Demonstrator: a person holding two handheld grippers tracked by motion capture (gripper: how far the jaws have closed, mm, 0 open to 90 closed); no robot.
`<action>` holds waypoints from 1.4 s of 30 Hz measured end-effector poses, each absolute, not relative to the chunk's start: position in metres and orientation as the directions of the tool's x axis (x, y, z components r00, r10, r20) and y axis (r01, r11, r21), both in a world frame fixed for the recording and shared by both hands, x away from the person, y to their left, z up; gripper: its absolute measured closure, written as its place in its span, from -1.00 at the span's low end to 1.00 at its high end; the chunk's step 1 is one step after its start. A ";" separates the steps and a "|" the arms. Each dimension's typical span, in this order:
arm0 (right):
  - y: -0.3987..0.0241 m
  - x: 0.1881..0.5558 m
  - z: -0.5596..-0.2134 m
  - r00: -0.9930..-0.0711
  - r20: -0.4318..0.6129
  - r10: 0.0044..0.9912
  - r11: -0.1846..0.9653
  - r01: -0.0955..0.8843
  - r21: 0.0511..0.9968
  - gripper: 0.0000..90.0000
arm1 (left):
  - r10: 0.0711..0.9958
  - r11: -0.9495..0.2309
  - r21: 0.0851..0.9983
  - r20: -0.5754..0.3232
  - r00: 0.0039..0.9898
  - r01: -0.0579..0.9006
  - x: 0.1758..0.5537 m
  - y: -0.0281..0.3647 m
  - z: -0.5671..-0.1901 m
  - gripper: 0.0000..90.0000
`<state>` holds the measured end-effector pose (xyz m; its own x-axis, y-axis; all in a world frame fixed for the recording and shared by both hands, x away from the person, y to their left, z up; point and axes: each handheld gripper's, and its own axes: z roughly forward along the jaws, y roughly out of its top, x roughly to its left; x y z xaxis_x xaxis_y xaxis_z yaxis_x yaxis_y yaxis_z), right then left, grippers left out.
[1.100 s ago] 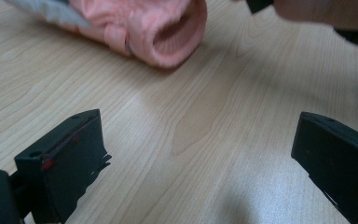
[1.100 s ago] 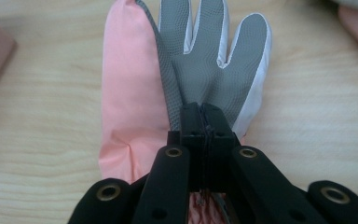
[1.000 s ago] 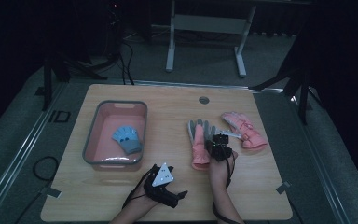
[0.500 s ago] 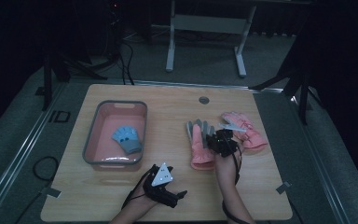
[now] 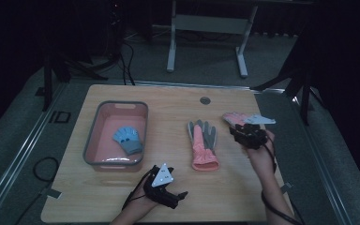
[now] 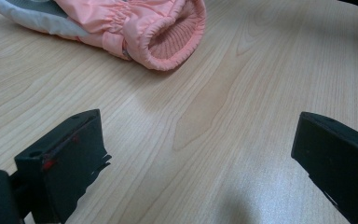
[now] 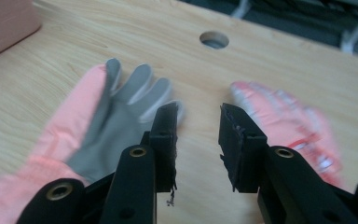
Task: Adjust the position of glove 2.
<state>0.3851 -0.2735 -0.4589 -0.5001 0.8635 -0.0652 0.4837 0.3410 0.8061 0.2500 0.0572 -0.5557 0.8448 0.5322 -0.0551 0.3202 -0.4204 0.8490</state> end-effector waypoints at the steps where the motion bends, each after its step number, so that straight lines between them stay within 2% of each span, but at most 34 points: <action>1: -0.286 0.390 -0.456 -0.481 -0.073 0.873 0.336 0.487 0.806 0.49 | 0.532 -0.425 0.846 -0.054 0.845 0.322 0.250 0.057 -0.556 -0.94; 5: -0.321 0.408 -0.451 -0.482 -0.065 0.874 0.334 0.497 0.801 0.48 | 0.538 -0.410 0.852 -0.063 0.841 0.326 0.249 0.058 -0.554 -0.94; 9: -0.345 0.426 -0.456 -0.476 -0.055 0.878 0.336 0.530 0.778 0.38 | 0.540 -0.416 0.849 -0.058 0.840 0.326 0.249 0.058 -0.554 -0.94; 15: -0.355 0.452 -0.479 -0.516 0.000 0.857 0.347 0.576 0.740 0.36 | 0.536 -0.427 0.843 -0.054 0.842 0.326 0.248 0.058 -0.556 -0.94; 25: -0.354 0.478 -0.520 -0.555 -0.014 0.832 0.432 0.632 0.644 0.30 | 0.546 -0.417 0.844 -0.064 0.835 0.338 0.250 0.059 -0.557 -0.94; 27: -0.356 0.479 -0.527 -0.550 0.023 0.835 0.403 0.640 0.654 0.41 | 0.545 -0.420 0.842 -0.062 0.836 0.337 0.249 0.059 -0.558 -0.94; 29: -0.358 0.479 -0.530 -0.548 0.059 0.834 0.378 0.646 0.663 0.65 | 0.544 -0.422 0.841 -0.064 0.837 0.338 0.249 0.059 -0.558 -0.94; 32: -0.355 0.474 -0.529 -0.528 0.040 0.848 0.369 0.643 0.672 0.87 | 0.540 -0.425 0.840 -0.063 0.839 0.337 0.250 0.059 -0.559 -0.94; 35: -0.352 0.468 -0.524 -0.456 0.057 0.888 0.297 0.664 0.686 0.96 | 0.542 -0.418 0.844 -0.065 0.838 0.336 0.249 0.059 -0.558 -0.94; 39: -0.340 0.452 -0.509 -0.376 0.002 0.927 0.271 0.673 0.689 0.97 | 0.544 -0.413 0.848 -0.065 0.836 0.334 0.249 0.059 -0.556 -0.94; 42: -0.339 0.439 -0.494 -0.307 0.061 0.950 0.173 0.678 0.714 0.97 | 0.547 -0.417 0.846 -0.057 0.835 0.331 0.249 0.059 -0.557 -0.94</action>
